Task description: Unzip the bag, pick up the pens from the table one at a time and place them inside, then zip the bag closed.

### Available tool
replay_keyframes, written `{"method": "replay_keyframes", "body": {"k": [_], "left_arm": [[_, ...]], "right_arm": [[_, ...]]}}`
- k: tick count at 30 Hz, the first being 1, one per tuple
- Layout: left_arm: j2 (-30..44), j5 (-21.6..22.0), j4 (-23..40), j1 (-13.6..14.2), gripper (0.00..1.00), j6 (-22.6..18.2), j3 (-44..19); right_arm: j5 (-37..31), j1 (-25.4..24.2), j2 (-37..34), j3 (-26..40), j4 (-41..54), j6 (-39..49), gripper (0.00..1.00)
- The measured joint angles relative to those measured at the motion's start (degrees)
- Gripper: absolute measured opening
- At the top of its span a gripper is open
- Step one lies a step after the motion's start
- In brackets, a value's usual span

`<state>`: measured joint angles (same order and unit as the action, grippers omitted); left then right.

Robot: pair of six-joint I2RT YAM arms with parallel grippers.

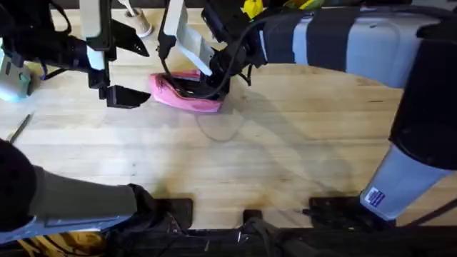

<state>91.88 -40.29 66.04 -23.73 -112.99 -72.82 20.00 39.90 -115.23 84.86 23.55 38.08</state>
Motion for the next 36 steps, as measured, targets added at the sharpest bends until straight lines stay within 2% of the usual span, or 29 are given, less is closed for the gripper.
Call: {"method": "replay_keyframes", "body": {"k": [1,7,8,15,24,25,29,30,36], "left_arm": [[0.00,0.00,0.00,0.00,0.993,0.00,0.00],[0.00,0.00,0.00,0.00,0.993,0.00,0.00],[0.00,0.00,0.02,0.00,0.993,0.00,0.00],[0.00,0.00,0.04,0.00,0.993,0.00,0.00],[0.00,0.67,0.00,0.00,0.993,0.00,0.00],[0.00,2.51,-0.02,0.00,0.993,-0.02,0.00],[0.00,5.74,-0.25,-0.51,0.993,-0.02,0.00],[0.06,7.38,-1.56,-2.22,0.994,-0.02,0.00],[3.50,7.42,-2.91,-4.88,0.993,-0.38,0.00]], "right_arm": [[0.01,0.00,-0.01,0.00,0.00,-0.52,0.131],[0.00,0.00,-0.01,0.00,0.01,-1.02,0.957],[0.01,0.00,-0.01,0.00,0.00,-1.09,0.985],[0.03,0.00,-0.01,0.06,0.02,-3.71,0.997],[0.23,0.07,2.88,1.35,0.56,-17.94,0.997],[0.23,0.07,4.83,2.61,0.44,-23.64,0.997],[0.25,0.05,8.77,3.17,0.45,-31.57,0.997],[0.25,0.07,11.94,3.67,0.37,-42.41,0.997],[-0.69,0.93,12.34,4.02,0.66,-60.69,0.997]]}}
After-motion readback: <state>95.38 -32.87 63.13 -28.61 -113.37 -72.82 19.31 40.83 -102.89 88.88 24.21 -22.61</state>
